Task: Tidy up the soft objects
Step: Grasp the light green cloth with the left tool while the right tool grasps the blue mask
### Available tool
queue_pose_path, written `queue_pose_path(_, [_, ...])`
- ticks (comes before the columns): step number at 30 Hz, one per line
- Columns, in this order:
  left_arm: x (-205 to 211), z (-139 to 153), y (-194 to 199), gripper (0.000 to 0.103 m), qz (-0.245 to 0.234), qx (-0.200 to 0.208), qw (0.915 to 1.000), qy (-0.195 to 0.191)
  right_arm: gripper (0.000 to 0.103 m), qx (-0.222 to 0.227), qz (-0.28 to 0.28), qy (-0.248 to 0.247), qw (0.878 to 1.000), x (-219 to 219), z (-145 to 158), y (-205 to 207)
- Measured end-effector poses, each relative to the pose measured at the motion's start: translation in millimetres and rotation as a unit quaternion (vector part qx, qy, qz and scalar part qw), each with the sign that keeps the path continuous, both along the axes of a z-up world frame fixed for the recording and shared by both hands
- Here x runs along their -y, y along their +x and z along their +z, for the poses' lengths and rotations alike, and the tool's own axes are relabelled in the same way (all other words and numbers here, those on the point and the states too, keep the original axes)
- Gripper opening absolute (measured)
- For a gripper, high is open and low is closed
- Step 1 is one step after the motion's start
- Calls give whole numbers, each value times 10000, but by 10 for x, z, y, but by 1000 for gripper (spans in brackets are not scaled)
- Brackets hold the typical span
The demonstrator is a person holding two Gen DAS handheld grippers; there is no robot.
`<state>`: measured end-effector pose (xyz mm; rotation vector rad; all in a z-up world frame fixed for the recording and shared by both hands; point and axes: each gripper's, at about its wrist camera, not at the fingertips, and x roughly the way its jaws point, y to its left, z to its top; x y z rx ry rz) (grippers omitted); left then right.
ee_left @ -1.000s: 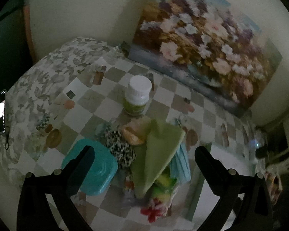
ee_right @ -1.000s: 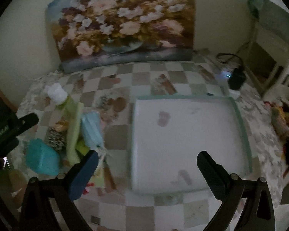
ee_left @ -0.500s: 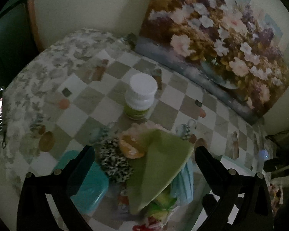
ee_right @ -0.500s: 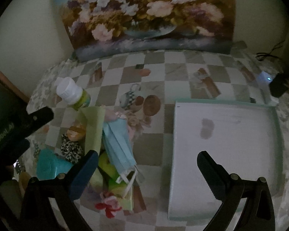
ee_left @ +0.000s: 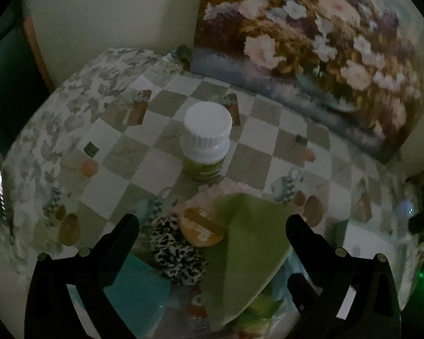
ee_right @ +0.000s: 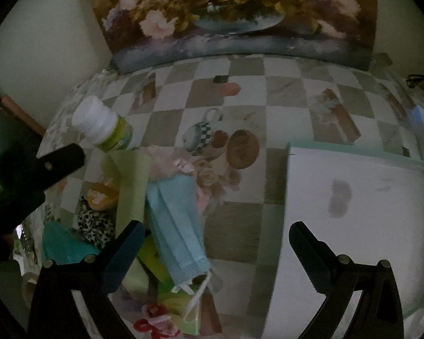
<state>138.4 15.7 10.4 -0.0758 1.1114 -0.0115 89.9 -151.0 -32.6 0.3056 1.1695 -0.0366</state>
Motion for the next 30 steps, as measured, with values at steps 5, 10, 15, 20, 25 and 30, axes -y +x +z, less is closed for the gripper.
queue_pose_path(5, [41,-50,2,103,-177,-165,9996,178,96,43,183,124,9997,-102,-101,46])
queue_pose_path(10, [42,-112,31,103,-166,-280,9995,33,79,33,396,151,9991,-198,-213,62])
queue_pose_path(15, [25,-128,33,103,-109,-311,9995,-25,59,95,375,359,9986,-178,-245,51])
queue_pose_path(20, [59,-156,43,103,-205,-376,9989,-166,33,178,264,509,9982,-112,-237,42])
queue_pose_path(25, [158,-217,35,102,-364,-450,9982,-164,24,154,133,650,9977,-17,-263,29])
queue_pose_path(30, [344,-285,10,102,-648,-504,9966,-40,22,78,10,718,9974,82,-321,4])
